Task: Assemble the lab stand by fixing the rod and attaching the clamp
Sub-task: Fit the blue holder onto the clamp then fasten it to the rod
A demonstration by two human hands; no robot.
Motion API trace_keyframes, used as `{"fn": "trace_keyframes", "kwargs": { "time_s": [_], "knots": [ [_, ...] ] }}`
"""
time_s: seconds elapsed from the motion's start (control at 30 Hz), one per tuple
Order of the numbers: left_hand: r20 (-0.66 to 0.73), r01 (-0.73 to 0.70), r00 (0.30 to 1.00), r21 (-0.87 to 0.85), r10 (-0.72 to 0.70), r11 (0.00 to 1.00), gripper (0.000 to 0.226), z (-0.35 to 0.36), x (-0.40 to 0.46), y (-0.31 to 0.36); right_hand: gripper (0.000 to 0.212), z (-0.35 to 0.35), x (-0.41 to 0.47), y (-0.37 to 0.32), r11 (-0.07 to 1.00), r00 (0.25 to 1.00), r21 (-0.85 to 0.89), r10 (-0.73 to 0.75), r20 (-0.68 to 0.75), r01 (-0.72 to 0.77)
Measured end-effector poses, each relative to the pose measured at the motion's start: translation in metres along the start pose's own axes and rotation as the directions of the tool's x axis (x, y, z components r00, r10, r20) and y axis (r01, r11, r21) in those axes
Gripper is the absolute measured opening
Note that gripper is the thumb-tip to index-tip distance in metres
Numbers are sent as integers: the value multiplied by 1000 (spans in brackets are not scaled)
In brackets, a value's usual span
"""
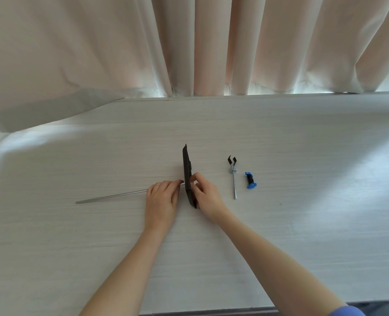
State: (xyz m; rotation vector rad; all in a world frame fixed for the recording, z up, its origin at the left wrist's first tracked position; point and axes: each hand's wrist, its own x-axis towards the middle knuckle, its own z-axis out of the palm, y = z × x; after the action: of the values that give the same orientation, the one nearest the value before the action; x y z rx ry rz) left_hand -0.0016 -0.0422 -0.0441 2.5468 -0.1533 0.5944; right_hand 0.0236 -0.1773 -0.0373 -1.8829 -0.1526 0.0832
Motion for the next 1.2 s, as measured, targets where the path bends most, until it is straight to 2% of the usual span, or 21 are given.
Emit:
{"fn": "trace_keyframes", "kwargs": {
  "time_s": [0.13,0.23,0.4,0.53,0.73,0.83,0.9,0.97,1.0,1.1,1.13,1.2],
  "knots": [
    [-7,-4,1000,2,4,1000,20,0,0,0,18,0,1,-1,999,999,9,42,13,-42],
    [-17,-10,1000,-1,10,1000,19,1,0,0,16,0,2,-2,1000,1000,7,24,18,-24],
    [-22,-10,1000,-16,10,1000,21,1,-1,-2,19,2,2,-3,984,998,-163,-66,6,66],
    [-18,-25,1000,-26,25,999,23,1,0,-2,21,2,4,-6,979,998,-196,-58,13,59],
    [-31,-60,998,0,60,998,25,2,0,-2,32,1,7,-15,992,991,-26,123,41,-122],
    [-68,-81,994,71,86,994,26,1,-1,3,31,-1,4,-15,969,979,149,189,74,-198],
    [-113,-41,992,91,51,995,27,-1,-2,4,30,-3,2,-16,956,975,194,211,62,-219],
    [-167,54,984,-44,-61,998,13,-3,-4,4,25,-4,1,-15,960,977,182,204,58,-211],
    [-171,134,971,-186,-167,973,7,-4,-7,6,21,-5,1,-15,966,980,165,191,61,-198],
    [-19,427,867,-489,-498,761,37,-5,-13,19,14,-6,0,-13,979,986,125,151,67,-158],
    [60,501,814,-574,-578,647,41,-5,-12,24,15,-6,1,-12,982,989,121,136,66,-143],
    [265,598,659,-753,-704,276,35,-3,-4,35,16,-5,1,-10,985,992,123,111,65,-118]
  ]
}}
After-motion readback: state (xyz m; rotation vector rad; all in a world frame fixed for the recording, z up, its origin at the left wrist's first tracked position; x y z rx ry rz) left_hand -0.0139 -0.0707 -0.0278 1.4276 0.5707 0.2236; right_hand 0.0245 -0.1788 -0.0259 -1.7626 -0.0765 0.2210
